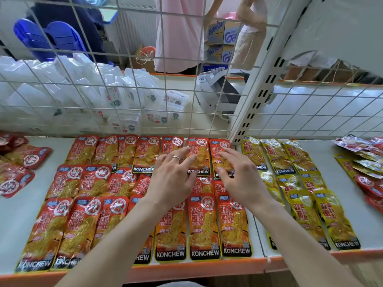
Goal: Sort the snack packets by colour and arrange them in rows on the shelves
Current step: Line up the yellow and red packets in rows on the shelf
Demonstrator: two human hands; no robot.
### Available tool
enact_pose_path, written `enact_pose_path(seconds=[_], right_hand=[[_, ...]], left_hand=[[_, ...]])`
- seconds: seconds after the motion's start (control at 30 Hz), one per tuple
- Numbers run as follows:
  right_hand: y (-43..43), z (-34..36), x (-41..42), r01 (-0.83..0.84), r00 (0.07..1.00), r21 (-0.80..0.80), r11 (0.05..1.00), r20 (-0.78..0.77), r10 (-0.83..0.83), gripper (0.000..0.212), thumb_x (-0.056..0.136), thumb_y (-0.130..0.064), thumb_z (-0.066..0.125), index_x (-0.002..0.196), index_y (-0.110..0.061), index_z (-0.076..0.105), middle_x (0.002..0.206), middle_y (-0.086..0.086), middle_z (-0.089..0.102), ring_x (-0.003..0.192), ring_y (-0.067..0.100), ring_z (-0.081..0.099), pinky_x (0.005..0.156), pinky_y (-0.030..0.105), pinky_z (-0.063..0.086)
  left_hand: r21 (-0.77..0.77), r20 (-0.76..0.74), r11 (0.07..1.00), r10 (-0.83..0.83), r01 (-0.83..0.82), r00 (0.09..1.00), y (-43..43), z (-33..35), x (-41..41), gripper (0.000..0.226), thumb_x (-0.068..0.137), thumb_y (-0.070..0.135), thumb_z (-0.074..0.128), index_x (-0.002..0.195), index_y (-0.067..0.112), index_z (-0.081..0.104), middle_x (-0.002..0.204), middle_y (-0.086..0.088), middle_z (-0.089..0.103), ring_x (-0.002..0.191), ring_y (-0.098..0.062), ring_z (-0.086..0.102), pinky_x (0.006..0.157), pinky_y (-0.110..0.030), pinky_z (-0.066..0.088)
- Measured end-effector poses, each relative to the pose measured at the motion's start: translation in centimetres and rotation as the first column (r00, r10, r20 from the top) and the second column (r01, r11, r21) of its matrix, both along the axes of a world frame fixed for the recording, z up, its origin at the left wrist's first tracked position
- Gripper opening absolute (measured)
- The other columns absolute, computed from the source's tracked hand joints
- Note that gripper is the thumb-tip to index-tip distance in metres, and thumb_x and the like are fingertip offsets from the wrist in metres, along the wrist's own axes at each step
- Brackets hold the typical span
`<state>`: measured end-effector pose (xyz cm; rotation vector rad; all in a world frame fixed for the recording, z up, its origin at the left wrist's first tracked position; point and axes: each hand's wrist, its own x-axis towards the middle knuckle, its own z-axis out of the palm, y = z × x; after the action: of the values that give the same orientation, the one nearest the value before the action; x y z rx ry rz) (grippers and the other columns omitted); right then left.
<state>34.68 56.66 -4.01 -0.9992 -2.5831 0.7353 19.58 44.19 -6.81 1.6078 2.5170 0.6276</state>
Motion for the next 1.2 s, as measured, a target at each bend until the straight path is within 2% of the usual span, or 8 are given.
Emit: enact_pose_path(seconds=[0.23, 0.5, 0.57, 0.63, 0.7, 0.93, 1.03, 1.2], right_hand=[[-2.2, 0.4, -1.8, -0.111, 0.992, 0.029, 0.993, -0.049, 0.112, 0.047, 0.094, -0.024, 0.065, 0.139, -0.014, 0.055, 0.148, 0.002, 0.049, 0.140, 0.016, 0.038, 0.113, 0.024, 0.024], [-7.8, 1.4, -6.3, -0.333, 0.940, -0.004, 0.943, -0.073, 0.332, 0.048, 0.094, -0.021, 0.064, 0.139, -0.012, 0.054, 0.148, 0.004, 0.049, 0.140, 0.016, 0.038, 0.112, 0.018, 0.017], [-9.3, 1.9, -7.3, -0.361, 0.930, 0.000, 0.932, -0.078, 0.360, 0.048, 0.094, -0.021, 0.063, 0.141, -0.012, 0.052, 0.149, 0.003, 0.047, 0.141, 0.016, 0.036, 0.117, 0.023, 0.019], [-10.9, 2.3, -8.3, -0.375, 0.923, 0.011, 0.927, -0.084, 0.375, 0.048, 0.095, -0.022, 0.063, 0.141, -0.013, 0.052, 0.149, 0.001, 0.047, 0.141, 0.015, 0.036, 0.119, 0.032, 0.025], [-12.5, 2.6, -9.4, -0.382, 0.919, 0.034, 0.923, -0.095, 0.384, 0.047, 0.094, -0.022, 0.064, 0.139, -0.014, 0.055, 0.147, 0.000, 0.049, 0.139, 0.015, 0.037, 0.118, 0.034, 0.027], [-20.7, 3.2, -14.2, -0.391, 0.914, 0.040, 0.919, -0.097, 0.393, 0.045, 0.093, -0.020, 0.065, 0.137, -0.013, 0.057, 0.144, 0.002, 0.052, 0.137, 0.015, 0.041, 0.111, 0.018, 0.021], [-24.5, 3.3, -16.4, -0.405, 0.909, 0.030, 0.914, -0.095, 0.406, 0.047, 0.093, -0.021, 0.066, 0.138, -0.014, 0.056, 0.144, 0.000, 0.052, 0.136, 0.013, 0.041, 0.112, 0.018, 0.022], [-30.1, 3.3, -20.3, -0.412, 0.905, 0.047, 0.910, -0.096, 0.415, 0.043, 0.089, -0.022, 0.067, 0.131, -0.013, 0.062, 0.138, 0.004, 0.058, 0.132, 0.019, 0.048, 0.112, 0.026, 0.030]], left_hand=[[0.026, -0.041, 0.985, 0.172, -0.171, 0.984, -4.5, 1.3, -0.3, 0.049, 0.090, 0.042, 0.049, 0.136, 0.025, 0.059, 0.150, 0.000, 0.050, 0.137, -0.021, 0.045, 0.112, -0.043, 0.028], [0.047, -0.053, 0.914, 0.406, -0.404, 0.912, -13.2, 2.2, -1.7, 0.049, 0.090, 0.040, 0.051, 0.135, 0.024, 0.059, 0.148, 0.001, 0.051, 0.135, -0.023, 0.048, 0.112, -0.045, 0.031], [0.079, -0.054, 0.895, 0.444, -0.439, 0.894, -14.9, 2.4, -2.4, 0.047, 0.089, 0.039, 0.052, 0.133, 0.024, 0.061, 0.145, 0.002, 0.054, 0.133, -0.023, 0.049, 0.111, -0.042, 0.030], [0.085, -0.062, 0.886, 0.461, -0.456, 0.885, -16.6, 2.6, -3.3, 0.048, 0.090, 0.041, 0.050, 0.134, 0.025, 0.060, 0.146, 0.002, 0.053, 0.134, -0.022, 0.048, 0.110, -0.040, 0.029], [0.082, -0.061, 0.883, 0.468, -0.463, 0.882, -18.3, 2.7, -4.3, 0.050, 0.091, 0.044, 0.044, 0.136, 0.026, 0.058, 0.148, 0.004, 0.051, 0.135, -0.022, 0.047, 0.109, -0.040, 0.030], [0.140, -0.085, 0.881, 0.466, -0.452, 0.881, -26.4, 3.0, -9.4, 0.048, 0.093, 0.044, 0.042, 0.134, 0.024, 0.058, 0.146, 0.002, 0.052, 0.130, -0.023, 0.050, 0.105, -0.042, 0.033], [0.167, -0.078, 0.873, 0.476, -0.459, 0.876, -30.2, 3.1, -11.7, 0.048, 0.094, 0.044, 0.042, 0.134, 0.023, 0.058, 0.146, 0.002, 0.052, 0.132, -0.022, 0.048, 0.108, -0.042, 0.031], [0.224, -0.069, 0.859, 0.486, -0.461, 0.871, -36.1, 3.3, -15.1, 0.049, 0.092, 0.042, 0.043, 0.131, 0.020, 0.062, 0.144, -0.002, 0.055, 0.131, -0.024, 0.049, 0.109, -0.042, 0.030]])
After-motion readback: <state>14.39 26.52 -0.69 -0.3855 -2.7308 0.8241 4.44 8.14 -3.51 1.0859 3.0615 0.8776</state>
